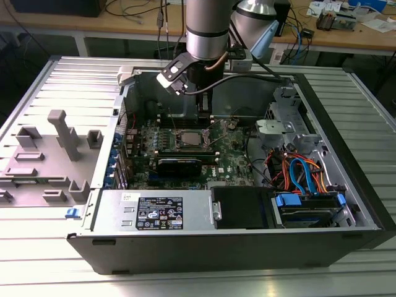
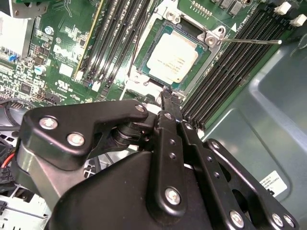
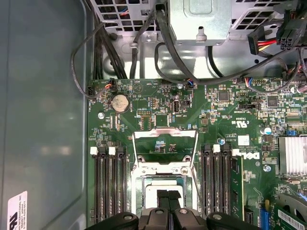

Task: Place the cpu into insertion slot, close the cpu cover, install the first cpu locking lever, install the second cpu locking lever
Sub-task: 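Close the cpu cover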

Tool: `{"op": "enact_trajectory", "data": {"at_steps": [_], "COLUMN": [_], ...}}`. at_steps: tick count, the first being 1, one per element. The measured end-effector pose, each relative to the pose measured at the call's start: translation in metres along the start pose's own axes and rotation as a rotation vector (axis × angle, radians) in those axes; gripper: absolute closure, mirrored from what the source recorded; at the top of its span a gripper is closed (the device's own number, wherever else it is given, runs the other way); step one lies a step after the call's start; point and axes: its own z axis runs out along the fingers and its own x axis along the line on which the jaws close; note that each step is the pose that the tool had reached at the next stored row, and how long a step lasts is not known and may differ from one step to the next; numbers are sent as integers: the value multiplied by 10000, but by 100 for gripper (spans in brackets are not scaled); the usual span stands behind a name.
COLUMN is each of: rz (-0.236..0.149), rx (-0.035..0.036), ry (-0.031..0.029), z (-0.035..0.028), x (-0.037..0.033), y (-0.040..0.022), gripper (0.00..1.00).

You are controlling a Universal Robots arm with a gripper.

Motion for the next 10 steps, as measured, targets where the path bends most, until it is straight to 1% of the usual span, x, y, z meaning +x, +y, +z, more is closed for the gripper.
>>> {"op": "enact_trajectory", "data": {"at_steps": [2, 10], "rz": [1, 2], "rx": [1, 2], "ry": [30, 37], "z": [-1, -1], "x": [0, 0], "y": [0, 0], "gripper": [89, 89]}}
